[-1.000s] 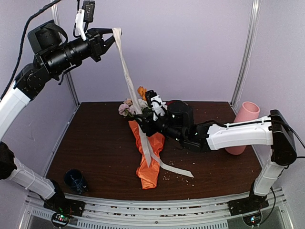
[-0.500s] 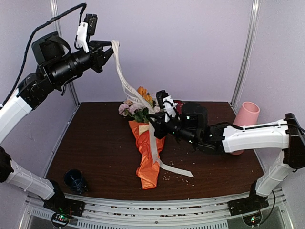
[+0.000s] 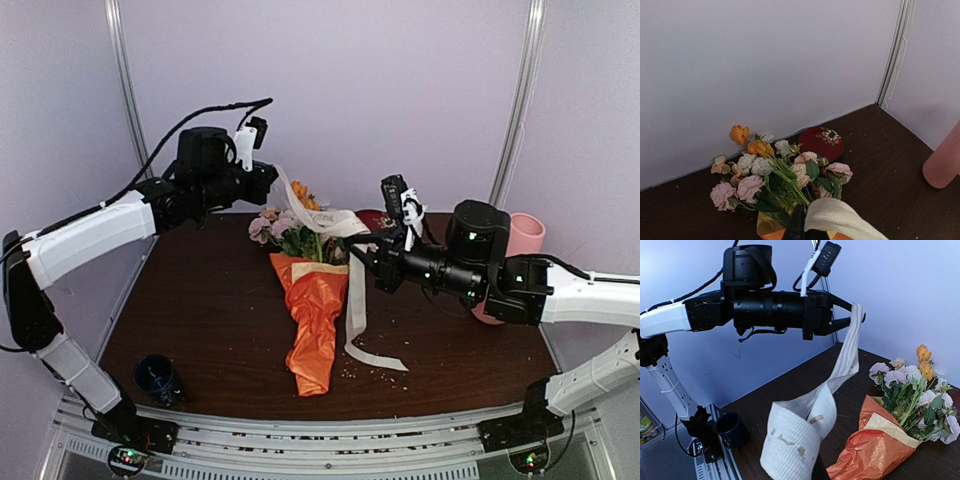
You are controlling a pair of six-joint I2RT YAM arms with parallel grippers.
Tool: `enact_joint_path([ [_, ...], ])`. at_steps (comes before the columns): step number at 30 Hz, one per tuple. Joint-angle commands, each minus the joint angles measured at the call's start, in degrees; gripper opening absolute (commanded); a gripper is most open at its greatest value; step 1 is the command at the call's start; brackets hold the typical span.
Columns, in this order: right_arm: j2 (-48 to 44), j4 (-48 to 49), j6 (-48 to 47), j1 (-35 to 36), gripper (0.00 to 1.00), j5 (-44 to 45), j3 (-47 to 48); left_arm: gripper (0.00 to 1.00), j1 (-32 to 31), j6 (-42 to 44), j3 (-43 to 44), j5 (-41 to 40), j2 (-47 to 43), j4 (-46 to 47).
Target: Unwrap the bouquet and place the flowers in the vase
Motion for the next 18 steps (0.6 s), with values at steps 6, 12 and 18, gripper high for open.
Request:
enact_joint_path([
  [6, -1.4, -5.7, -0.5, 0.5, 0.0, -4.4, 1.5, 0.0, 0.8, -5.6, -1.7, 1.9, 1.6, 6.8],
  [12, 1.2, -9.4, -1.7, 1.0, 0.0, -9.6, 3.7, 0.0, 0.9, -3.2, 5.2, 1.2, -1.7, 6.6],
  [18, 3.0, -10.8, -2.2, 2.4, 0.0, -14.4, 7.4, 0.0, 1.0, -1.4, 15.7, 1.7, 2.3, 2.3],
])
